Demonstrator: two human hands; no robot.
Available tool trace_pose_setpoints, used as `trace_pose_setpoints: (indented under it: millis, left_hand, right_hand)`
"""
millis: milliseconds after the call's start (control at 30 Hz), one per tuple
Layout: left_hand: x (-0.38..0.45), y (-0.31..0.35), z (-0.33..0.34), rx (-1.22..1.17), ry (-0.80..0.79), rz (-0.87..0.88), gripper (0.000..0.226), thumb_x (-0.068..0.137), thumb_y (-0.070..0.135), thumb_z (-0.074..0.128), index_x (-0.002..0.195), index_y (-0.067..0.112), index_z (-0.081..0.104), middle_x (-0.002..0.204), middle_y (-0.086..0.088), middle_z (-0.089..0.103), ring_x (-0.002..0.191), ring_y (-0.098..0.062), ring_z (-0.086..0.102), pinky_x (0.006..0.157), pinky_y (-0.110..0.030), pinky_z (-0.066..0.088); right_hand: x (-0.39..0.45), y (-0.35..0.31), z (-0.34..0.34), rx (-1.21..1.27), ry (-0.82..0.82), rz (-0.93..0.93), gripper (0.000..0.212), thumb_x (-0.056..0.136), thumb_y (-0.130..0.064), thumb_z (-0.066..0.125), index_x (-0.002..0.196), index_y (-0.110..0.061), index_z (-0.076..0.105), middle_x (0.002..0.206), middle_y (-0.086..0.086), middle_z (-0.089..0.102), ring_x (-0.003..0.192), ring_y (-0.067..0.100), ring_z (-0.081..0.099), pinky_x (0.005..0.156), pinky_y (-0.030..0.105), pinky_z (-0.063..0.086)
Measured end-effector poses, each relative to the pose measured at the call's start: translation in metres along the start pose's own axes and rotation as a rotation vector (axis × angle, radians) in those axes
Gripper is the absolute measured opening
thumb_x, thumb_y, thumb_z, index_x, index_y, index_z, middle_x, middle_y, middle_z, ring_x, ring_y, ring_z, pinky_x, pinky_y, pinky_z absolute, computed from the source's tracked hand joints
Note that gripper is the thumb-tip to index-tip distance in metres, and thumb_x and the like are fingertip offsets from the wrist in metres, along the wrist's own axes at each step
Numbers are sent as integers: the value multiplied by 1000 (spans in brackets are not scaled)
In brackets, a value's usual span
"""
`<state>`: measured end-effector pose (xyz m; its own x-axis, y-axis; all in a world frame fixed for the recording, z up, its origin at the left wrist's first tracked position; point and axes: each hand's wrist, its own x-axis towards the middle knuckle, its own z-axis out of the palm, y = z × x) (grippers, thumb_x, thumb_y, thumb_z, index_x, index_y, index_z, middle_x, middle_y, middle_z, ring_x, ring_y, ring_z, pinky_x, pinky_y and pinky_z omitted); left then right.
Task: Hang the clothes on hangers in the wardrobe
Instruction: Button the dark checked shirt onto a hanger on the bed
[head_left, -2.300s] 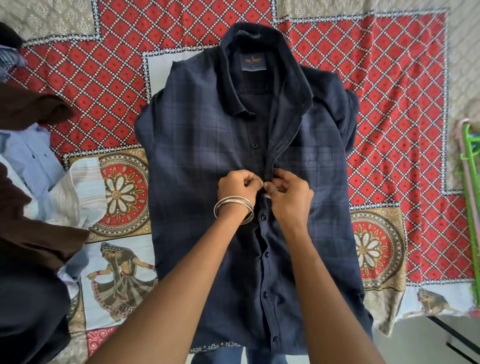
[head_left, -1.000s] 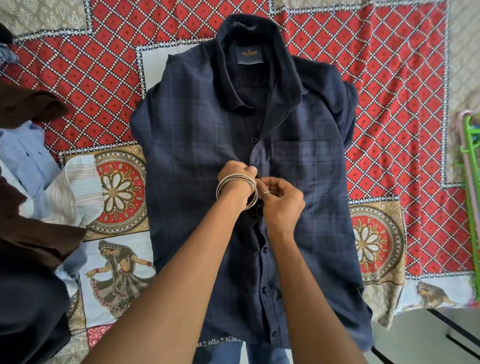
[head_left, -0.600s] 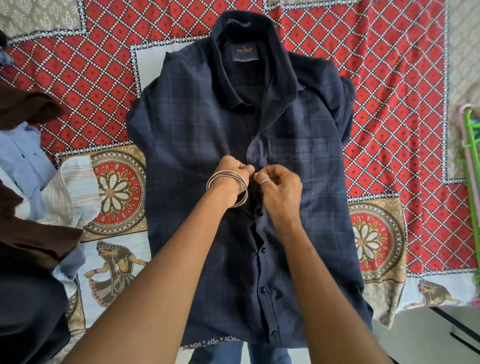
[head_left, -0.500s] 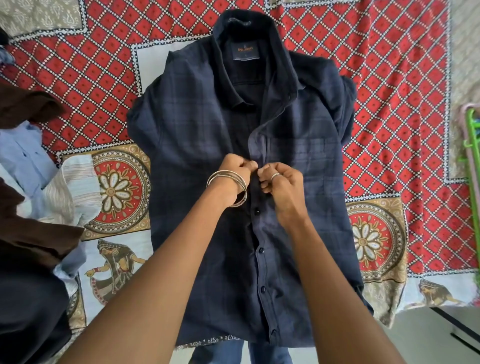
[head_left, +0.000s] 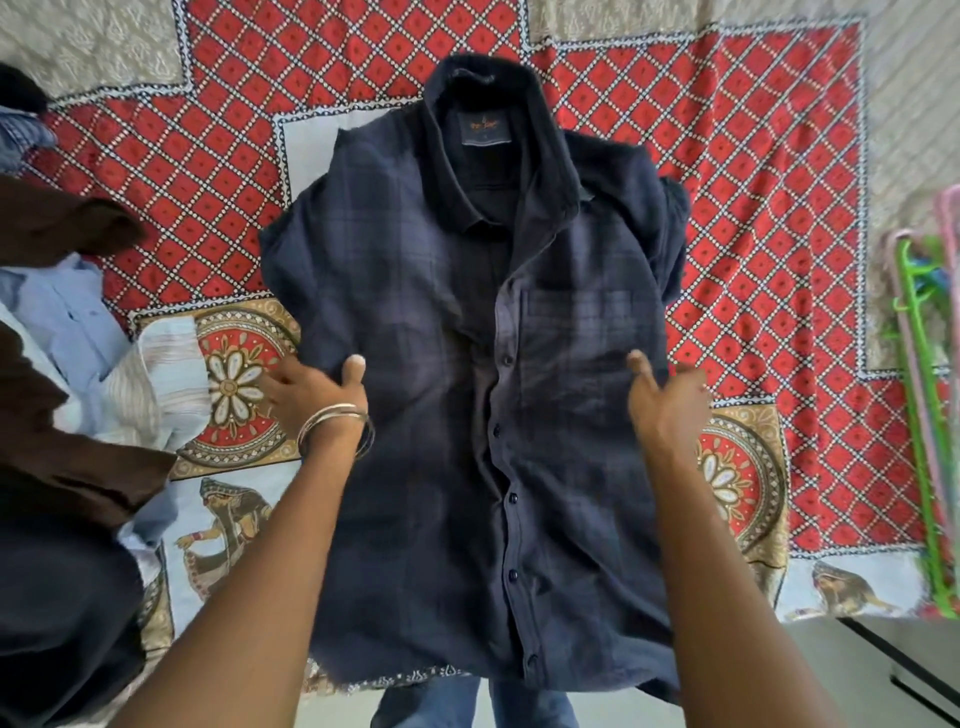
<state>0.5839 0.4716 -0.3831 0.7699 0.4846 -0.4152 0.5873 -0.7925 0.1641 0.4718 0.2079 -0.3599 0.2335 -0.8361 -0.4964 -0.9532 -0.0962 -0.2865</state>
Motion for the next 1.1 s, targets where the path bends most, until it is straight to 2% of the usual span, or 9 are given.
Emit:
trace_pose_setpoints:
  millis: [167,267,367,533,600,700,833,1033,1100]
  left_hand:
    - [2,8,-22,-400,-347,-93,48,84,36,69,109,-4,63,102,-14,68,95,-34,64,86,-39,50]
    - [-1,17,-42,-1051,-673,-293,28,88,17,64,110,1,65,87,-5,73,84,-24,70,76,-37,58]
    - [-10,27,-62,-1309,-845,-199,31,84,11,58,115,12,60,99,-4,72,94,-22,69,78,-38,58]
    - [15,6,-73,-1125,-504,51,43,83,-13,52,108,22,55,102,1,70,97,-24,67,82,-41,56]
    - [18,-11,-73,-743,-336,53,52,77,-17,57,119,12,52,112,-12,64,108,-36,60,90,-44,48]
    - [-13,-45,-61,-35,-214,13,41,80,-7,56,121,-3,48,119,-28,56,108,-46,54,89,-45,42]
    - [-39,-57,-56,74,-166,-141,54,75,14,61,122,-11,47,118,-36,55,110,-50,52,91,-49,42]
    - [-47,-16,-70,42,71,-248,85,73,14,66,137,-18,19,146,-42,9,134,-56,17,109,-60,16]
    - [-43,1,-68,72,24,-222,94,75,20,65,140,-19,9,147,-43,2,137,-57,2,111,-62,7]
  right_hand:
    - [-7,-5,-21,388,-334,64,58,70,-55,78,98,-5,69,95,10,73,91,29,69,84,41,55]
    - [-18,-14,-41,674,-717,221,48,75,-46,76,105,-8,72,103,11,74,94,27,71,85,42,56]
    - [-22,-19,-59,779,-901,238,51,83,-51,63,114,-10,69,111,9,72,104,24,68,89,41,54]
    - [-6,-6,-66,1058,-368,224,30,89,-25,65,114,-9,68,104,8,72,95,23,68,84,38,56]
    - [-9,12,-58,672,-112,131,25,89,-14,63,113,-7,68,103,15,70,97,29,65,86,39,51]
    - [-39,47,-37,-7,-22,90,27,90,-20,60,113,-9,67,110,23,67,103,40,62,84,40,47]
    - [-60,42,-30,-174,132,244,49,85,-16,59,131,-7,45,130,28,47,122,43,41,95,52,36]
    - [-51,-2,-27,-70,294,-406,51,80,-1,63,129,-4,50,131,23,46,121,42,37,97,45,23]
    - [-26,-21,-31,80,323,-398,53,79,2,61,130,1,48,131,22,50,121,41,41,101,41,24]
